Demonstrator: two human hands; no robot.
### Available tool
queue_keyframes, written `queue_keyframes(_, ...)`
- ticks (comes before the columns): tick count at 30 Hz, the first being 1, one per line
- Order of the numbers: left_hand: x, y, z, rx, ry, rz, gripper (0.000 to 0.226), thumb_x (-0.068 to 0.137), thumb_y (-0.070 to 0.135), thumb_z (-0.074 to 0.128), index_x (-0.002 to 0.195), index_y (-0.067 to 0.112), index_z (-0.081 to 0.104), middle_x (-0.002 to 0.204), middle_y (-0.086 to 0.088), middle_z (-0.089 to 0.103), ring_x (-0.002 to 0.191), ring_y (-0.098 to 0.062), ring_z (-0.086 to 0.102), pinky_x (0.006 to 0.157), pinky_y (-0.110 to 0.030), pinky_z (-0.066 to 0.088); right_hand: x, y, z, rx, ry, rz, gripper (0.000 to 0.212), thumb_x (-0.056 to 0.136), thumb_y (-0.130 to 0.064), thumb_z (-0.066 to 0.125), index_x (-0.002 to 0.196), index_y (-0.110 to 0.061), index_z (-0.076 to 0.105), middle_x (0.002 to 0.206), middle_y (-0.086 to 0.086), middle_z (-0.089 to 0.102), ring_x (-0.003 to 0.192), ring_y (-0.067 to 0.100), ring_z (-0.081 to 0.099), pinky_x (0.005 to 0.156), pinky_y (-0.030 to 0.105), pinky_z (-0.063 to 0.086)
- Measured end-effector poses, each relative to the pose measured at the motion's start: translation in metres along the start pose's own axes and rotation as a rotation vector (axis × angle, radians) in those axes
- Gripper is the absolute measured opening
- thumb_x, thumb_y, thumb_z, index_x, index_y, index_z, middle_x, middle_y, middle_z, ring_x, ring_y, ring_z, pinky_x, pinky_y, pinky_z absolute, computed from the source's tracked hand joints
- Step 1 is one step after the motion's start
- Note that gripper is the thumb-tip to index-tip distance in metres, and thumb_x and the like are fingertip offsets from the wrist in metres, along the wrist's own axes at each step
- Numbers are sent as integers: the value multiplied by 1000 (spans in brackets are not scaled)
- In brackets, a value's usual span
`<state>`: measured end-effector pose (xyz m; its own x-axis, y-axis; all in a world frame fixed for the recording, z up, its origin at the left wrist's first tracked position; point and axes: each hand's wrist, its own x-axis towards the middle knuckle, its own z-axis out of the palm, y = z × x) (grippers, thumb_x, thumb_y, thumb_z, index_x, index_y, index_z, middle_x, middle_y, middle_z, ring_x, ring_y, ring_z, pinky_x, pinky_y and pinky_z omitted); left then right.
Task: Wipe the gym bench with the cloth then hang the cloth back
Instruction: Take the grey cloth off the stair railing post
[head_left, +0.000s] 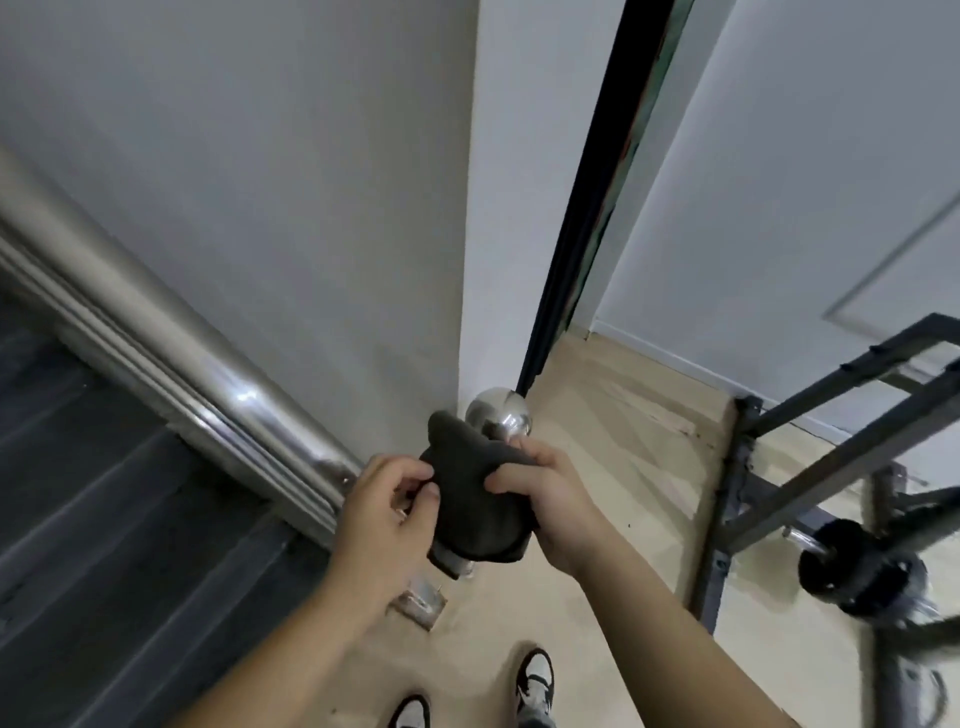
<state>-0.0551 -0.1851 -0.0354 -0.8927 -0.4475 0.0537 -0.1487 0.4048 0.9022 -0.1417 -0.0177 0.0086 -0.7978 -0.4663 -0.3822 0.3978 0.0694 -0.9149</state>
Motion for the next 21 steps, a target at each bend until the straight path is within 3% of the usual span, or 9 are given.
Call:
queue_keyframes(2, -1, 20, -6, -2, -39, -50, 27, 88, 31, 74, 112, 35, 60, 114, 18, 57, 104, 2, 57, 81, -20, 48, -33, -11, -13, 135, 10, -21, 9, 67, -4, 63, 72, -12, 66, 77, 12, 65, 74, 24, 65, 62, 29, 50)
queue_keyframes(4, -6, 47, 0, -59, -199, -95, 45, 85, 43, 76, 124, 41, 54, 121, 25, 55, 110, 4, 55, 86, -20, 44, -70, -14, -37, 243, 52, -66, 16, 68, -2, 60, 66, -16, 67, 75, 8, 67, 71, 21, 66, 59, 27, 51)
queue_keyframes(6, -22, 82, 21, -235, -452, -156, 48, 85, 35, 80, 127, 37, 58, 121, 18, 66, 110, 1, 64, 89, -19, 47, -113, -9, -66, 326, 143, -92, 10, 66, -2, 60, 72, -10, 61, 79, 12, 65, 76, 25, 65, 64, 31, 49)
queue_keyframes(8, -48, 111, 54, -404, -720, -264, 43, 84, 27, 81, 125, 27, 65, 118, 2, 75, 112, -11, 70, 93, -29, 53, -162, 3, -101, 380, 261, -106, 20, 65, -3, 62, 82, -7, 54, 85, 15, 61, 82, 29, 62, 69, 37, 47)
queue_keyframes(12, -121, 153, 138, -467, -1172, -435, 41, 86, 25, 78, 123, 10, 70, 124, -14, 73, 119, -29, 68, 108, -47, 47, -275, 38, -162, 475, 474, -140, 26, 68, -1, 66, 92, -5, 57, 96, 18, 68, 86, 31, 70, 73, 36, 55)
queue_keyframes(14, -181, 175, 188, -412, -1370, -475, 45, 81, 29, 77, 121, 7, 71, 123, -18, 73, 117, -33, 68, 104, -46, 50, -347, 65, -196, 493, 629, -119, 21, 75, -1, 70, 93, -4, 59, 99, 19, 71, 87, 31, 72, 72, 37, 57)
queue_keyframes(16, -257, 201, 240, -341, -1515, -487, 43, 84, 25, 76, 122, 6, 70, 120, -19, 74, 111, -34, 71, 88, -41, 57, -428, 107, -233, 520, 834, -53, 21, 81, -4, 73, 98, -4, 61, 100, 18, 73, 90, 32, 74, 71, 40, 59)
queue_keyframes(18, -342, 226, 290, -290, -1590, -481, 41, 87, 24, 71, 124, 8, 68, 119, -19, 74, 107, -35, 72, 79, -41, 59, -511, 155, -266, 549, 1031, 22, 40, 78, -15, 82, 109, 0, 61, 107, 18, 77, 101, 37, 74, 81, 48, 59)
queue_keyframes(21, -462, 260, 353, -244, -1672, -454, 44, 86, 26, 71, 127, 10, 66, 119, -19, 74, 109, -39, 71, 85, -48, 57, -631, 218, -295, 623, 1247, 27, 38, 84, -20, 82, 116, -3, 68, 106, 13, 80, 97, 30, 76, 77, 42, 60)
